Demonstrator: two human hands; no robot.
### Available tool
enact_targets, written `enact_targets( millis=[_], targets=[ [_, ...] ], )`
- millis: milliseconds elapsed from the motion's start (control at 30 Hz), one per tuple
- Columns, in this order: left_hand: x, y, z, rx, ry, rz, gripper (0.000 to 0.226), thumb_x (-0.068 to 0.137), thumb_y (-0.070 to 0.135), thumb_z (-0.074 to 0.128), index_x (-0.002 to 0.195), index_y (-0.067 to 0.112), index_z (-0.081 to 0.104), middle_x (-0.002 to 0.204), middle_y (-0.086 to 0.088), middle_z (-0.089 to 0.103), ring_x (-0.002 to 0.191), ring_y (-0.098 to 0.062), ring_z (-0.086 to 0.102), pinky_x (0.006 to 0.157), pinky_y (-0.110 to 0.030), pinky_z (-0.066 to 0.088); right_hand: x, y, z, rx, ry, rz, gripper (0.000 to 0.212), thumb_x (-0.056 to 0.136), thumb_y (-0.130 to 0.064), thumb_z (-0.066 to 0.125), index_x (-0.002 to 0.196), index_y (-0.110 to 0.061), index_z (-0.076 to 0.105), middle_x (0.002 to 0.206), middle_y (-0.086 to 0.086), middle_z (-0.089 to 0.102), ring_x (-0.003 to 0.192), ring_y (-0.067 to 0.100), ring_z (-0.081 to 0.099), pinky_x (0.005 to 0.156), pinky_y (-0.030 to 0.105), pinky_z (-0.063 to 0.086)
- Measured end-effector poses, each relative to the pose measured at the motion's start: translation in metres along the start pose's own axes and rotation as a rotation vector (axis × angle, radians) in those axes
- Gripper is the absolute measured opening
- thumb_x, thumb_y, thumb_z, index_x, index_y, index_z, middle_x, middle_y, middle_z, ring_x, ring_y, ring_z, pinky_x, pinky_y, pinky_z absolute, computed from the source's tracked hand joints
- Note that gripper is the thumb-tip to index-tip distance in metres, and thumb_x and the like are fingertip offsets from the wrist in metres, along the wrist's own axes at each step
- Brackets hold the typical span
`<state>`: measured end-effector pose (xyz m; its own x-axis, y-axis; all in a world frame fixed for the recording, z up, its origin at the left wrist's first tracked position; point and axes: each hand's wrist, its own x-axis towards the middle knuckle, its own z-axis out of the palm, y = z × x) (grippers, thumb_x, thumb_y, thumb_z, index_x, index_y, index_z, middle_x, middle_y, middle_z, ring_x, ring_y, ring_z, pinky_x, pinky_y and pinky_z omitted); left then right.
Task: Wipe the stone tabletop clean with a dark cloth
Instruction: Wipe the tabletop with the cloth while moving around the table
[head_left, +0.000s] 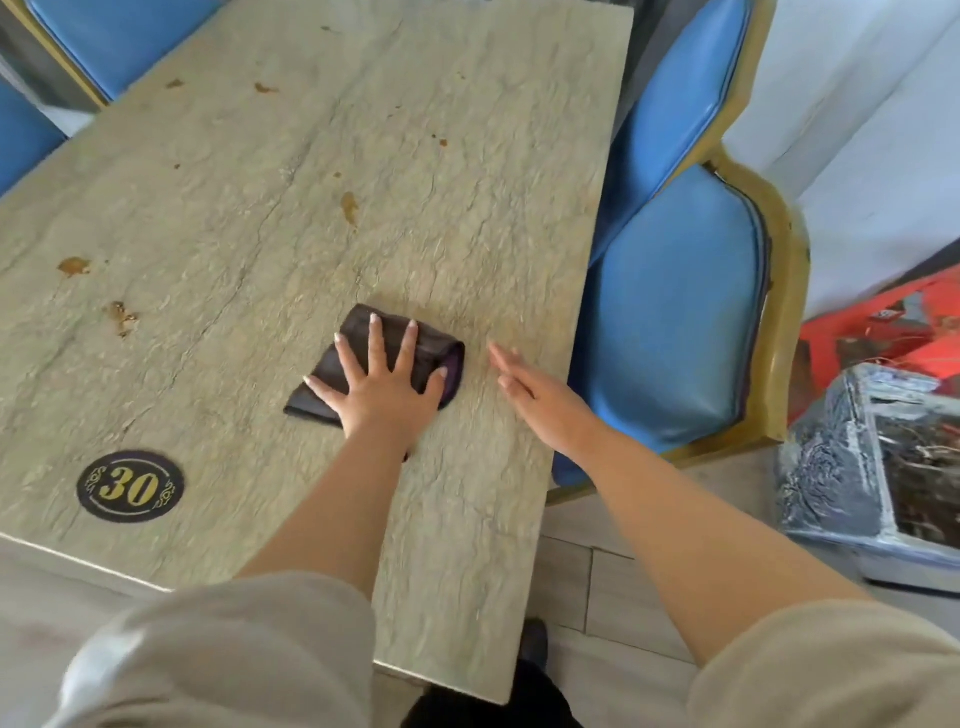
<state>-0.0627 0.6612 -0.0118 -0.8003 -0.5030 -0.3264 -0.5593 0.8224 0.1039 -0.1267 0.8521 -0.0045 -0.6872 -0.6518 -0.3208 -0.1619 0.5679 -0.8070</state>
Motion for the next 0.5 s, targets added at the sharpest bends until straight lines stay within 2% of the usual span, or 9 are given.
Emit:
enact_targets(
  millis=[67, 133, 200, 267, 300, 367, 500],
  targets=[
    [-0.033, 0.009, 0.012, 0.036, 0.032, 0.092, 0.068, 0.088, 0.074, 0.009, 0.144, 0.051, -0.023, 0.158, 0.009, -0.029, 0.145, -0.034, -0.025, 0.106, -0.075, -0.005, 0.0, -0.002, 0.0, 0.05, 0.007, -0.003, 0.049, 0.104, -0.037, 0.026, 0.15, -0.041, 0.011, 0.158, -0.011, 0.019, 0.145, 0.003, 0.004, 0.117, 0.026, 0.009],
    [-0.084, 0.02, 0.036, 0.031, 0.056, 0.268, 0.069, 0.089, 0.072, 0.013, 0.146, 0.05, -0.019, 0.158, 0.008, -0.029, 0.145, -0.034, -0.025, 0.106, -0.074, -0.008, -0.001, -0.006, -0.001, 0.089, 0.003, 0.014, 0.049, 0.104, -0.039, 0.023, 0.151, -0.04, 0.01, 0.155, -0.016, 0.025, 0.145, 0.004, 0.01, 0.117, 0.028, 0.01],
    [-0.137, 0.024, 0.057, 0.031, 0.065, 0.474, 0.069, 0.089, 0.071, 0.023, 0.15, 0.05, -0.003, 0.162, 0.007, -0.016, 0.148, -0.036, -0.015, 0.106, -0.076, -0.004, -0.002, -0.009, -0.002, 0.095, -0.006, 0.02, 0.049, 0.103, -0.042, 0.02, 0.151, -0.039, 0.008, 0.154, -0.017, 0.026, 0.145, 0.005, 0.011, 0.116, 0.028, 0.009],
    [-0.159, 0.016, 0.067, 0.074, 0.095, 0.601, 0.068, 0.088, 0.071, 0.03, 0.15, 0.05, 0.01, 0.164, 0.008, -0.001, 0.149, -0.036, -0.004, 0.105, -0.076, 0.003, -0.004, -0.009, -0.002, 0.09, -0.014, 0.015, 0.05, 0.102, -0.044, 0.018, 0.151, -0.039, 0.006, 0.155, -0.018, 0.023, 0.145, 0.005, 0.008, 0.116, 0.03, 0.007],
    [-0.155, 0.01, 0.065, 0.081, 0.102, 0.617, 0.067, 0.088, 0.073, 0.028, 0.149, 0.052, 0.009, 0.164, 0.01, -0.001, 0.149, -0.034, -0.006, 0.106, -0.076, 0.002, -0.004, -0.01, -0.001, 0.074, -0.017, 0.011, 0.051, 0.102, -0.045, 0.018, 0.151, -0.038, 0.006, 0.156, -0.018, 0.022, 0.145, 0.004, 0.005, 0.117, 0.031, 0.006],
    [-0.133, -0.001, 0.055, 0.08, 0.097, 0.543, 0.067, 0.087, 0.078, 0.021, 0.146, 0.057, -0.001, 0.162, 0.016, -0.012, 0.148, -0.028, -0.017, 0.106, -0.075, -0.005, -0.005, -0.011, -0.002, 0.062, -0.03, 0.017, 0.051, 0.102, -0.046, 0.017, 0.151, -0.039, 0.006, 0.156, -0.018, 0.02, 0.145, 0.004, 0.003, 0.116, 0.031, 0.005],
    [-0.082, -0.001, 0.035, 0.061, 0.058, 0.244, 0.07, 0.083, 0.082, 0.011, 0.142, 0.058, -0.017, 0.157, 0.017, -0.029, 0.144, -0.027, -0.031, 0.106, -0.074, -0.009, -0.007, -0.014, -0.017, 0.074, -0.105, 0.048, 0.051, 0.102, -0.043, 0.022, 0.15, -0.041, 0.004, 0.154, -0.021, 0.023, 0.143, 0.004, 0.017, 0.11, 0.024, 0.01]
  ],
)
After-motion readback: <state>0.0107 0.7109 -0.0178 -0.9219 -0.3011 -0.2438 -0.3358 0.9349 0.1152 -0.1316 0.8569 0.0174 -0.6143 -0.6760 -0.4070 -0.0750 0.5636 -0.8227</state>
